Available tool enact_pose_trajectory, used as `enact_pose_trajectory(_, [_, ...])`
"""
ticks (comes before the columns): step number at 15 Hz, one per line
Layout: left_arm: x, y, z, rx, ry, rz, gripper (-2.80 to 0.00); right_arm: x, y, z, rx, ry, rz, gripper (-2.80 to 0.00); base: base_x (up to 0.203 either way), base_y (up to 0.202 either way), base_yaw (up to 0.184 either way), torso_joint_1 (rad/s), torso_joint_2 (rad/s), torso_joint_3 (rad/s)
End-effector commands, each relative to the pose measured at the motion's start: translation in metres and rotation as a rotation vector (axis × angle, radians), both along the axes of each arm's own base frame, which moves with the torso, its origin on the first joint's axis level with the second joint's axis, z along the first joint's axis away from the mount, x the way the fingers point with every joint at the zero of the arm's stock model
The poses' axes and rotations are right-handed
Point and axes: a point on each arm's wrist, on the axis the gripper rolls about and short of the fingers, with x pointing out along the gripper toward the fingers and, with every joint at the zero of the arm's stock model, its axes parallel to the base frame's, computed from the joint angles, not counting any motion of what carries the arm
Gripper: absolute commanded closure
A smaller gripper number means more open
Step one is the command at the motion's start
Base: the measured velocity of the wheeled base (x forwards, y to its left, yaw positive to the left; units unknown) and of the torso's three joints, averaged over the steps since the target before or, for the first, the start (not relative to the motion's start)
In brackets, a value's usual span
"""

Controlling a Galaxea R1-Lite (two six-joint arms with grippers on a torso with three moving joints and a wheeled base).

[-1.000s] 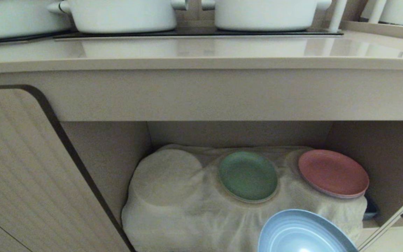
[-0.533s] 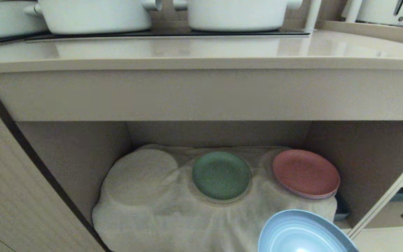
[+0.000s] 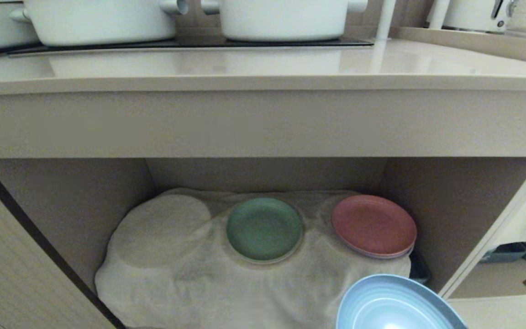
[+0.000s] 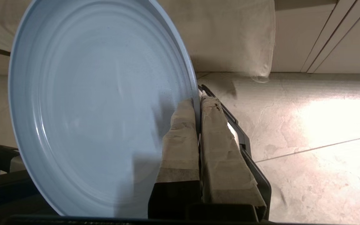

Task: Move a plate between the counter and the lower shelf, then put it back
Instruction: Put the plate

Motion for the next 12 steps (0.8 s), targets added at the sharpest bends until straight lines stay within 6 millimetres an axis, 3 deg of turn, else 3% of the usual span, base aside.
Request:
enact_pose_trajectory(1, [-0.0001,0.0000,0.0002,-0.002,-0.001,0.001,0.00,-0.0027,-0.0008,-0.0015,0.003,0.000,-0.001,0.00,0.000,0.000,0.000,0.000,0.00,0.000])
enact_pose_trajectory(12, [0.0000,0.0000,-0.0002,-0.005,0.000,0.003,0.00,-0.0104,-0.0032,0.0005,0.009,-0.035,-0.001,0.00,0.000,0.000,0.000,0.000,0.00,0.000])
